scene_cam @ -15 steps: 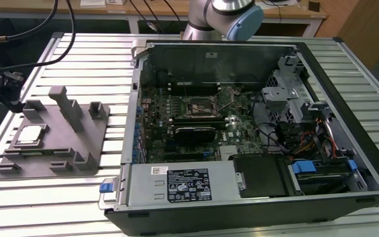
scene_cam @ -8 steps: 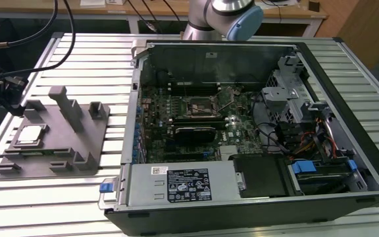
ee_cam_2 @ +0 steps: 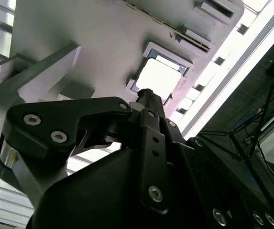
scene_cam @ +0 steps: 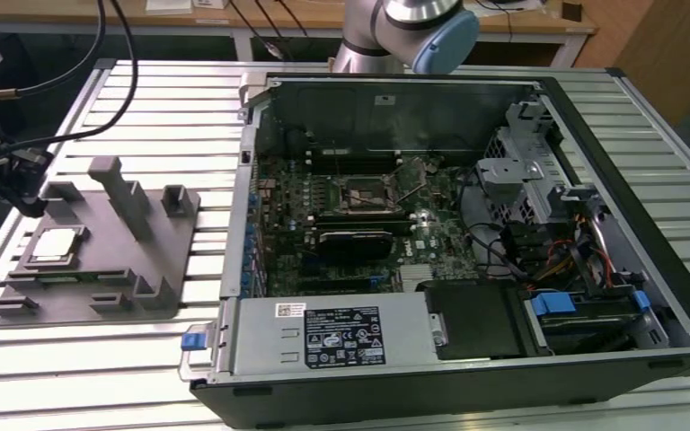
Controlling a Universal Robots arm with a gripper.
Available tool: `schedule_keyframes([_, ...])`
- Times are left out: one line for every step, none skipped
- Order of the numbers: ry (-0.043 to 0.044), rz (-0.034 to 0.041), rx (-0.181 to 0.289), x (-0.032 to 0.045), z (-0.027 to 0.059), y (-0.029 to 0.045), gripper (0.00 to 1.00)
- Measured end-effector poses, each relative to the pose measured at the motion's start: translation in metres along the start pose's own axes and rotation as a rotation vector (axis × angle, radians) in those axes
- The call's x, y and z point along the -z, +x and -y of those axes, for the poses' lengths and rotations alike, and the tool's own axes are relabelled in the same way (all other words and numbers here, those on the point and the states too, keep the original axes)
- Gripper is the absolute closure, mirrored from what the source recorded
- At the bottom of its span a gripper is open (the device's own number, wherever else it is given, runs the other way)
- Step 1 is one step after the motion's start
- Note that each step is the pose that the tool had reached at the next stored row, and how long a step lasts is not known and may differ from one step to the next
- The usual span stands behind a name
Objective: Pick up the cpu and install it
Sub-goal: 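Pick up the cpu and move it towards the insertion slot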
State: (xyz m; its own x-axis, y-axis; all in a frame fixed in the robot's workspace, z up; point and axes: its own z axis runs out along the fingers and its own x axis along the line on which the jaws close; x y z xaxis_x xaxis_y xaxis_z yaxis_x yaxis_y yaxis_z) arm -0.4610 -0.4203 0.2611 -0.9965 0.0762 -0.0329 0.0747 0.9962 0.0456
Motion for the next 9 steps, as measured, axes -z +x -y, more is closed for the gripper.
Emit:
schedule_keyframes([-0.0001,-0.0001,0.0,-0.0015,0.0002,0.0005,0.89])
schedule_keyframes([0.0,-0.0003,0.0,-0.0028,0.0004,0.0009,0.89])
schedule_keyframes([0.0,-0.0006,0.0,-0.0042,0.0006,0.0013,0.89])
schedule_keyframes([0.0001,-0.0011,0.0,-0.0055,0.0008,0.0017,0.89])
schedule_keyframes([0.0001,-0.0013,0.0,-0.0068,0.001,0.002,0.89])
schedule_keyframes([0.0001,-0.0017,0.0,-0.0082,0.0012,0.0023,0.89])
schedule_keyframes([0.0002,-0.0021,0.0,-0.0095,0.0014,0.0026,0.89])
schedule_keyframes([0.0002,-0.0026,0.0,-0.0109,0.0016,0.0028,0.89])
schedule_keyframes([0.0002,-0.0031,0.0,-0.0122,0.0018,0.003,0.89])
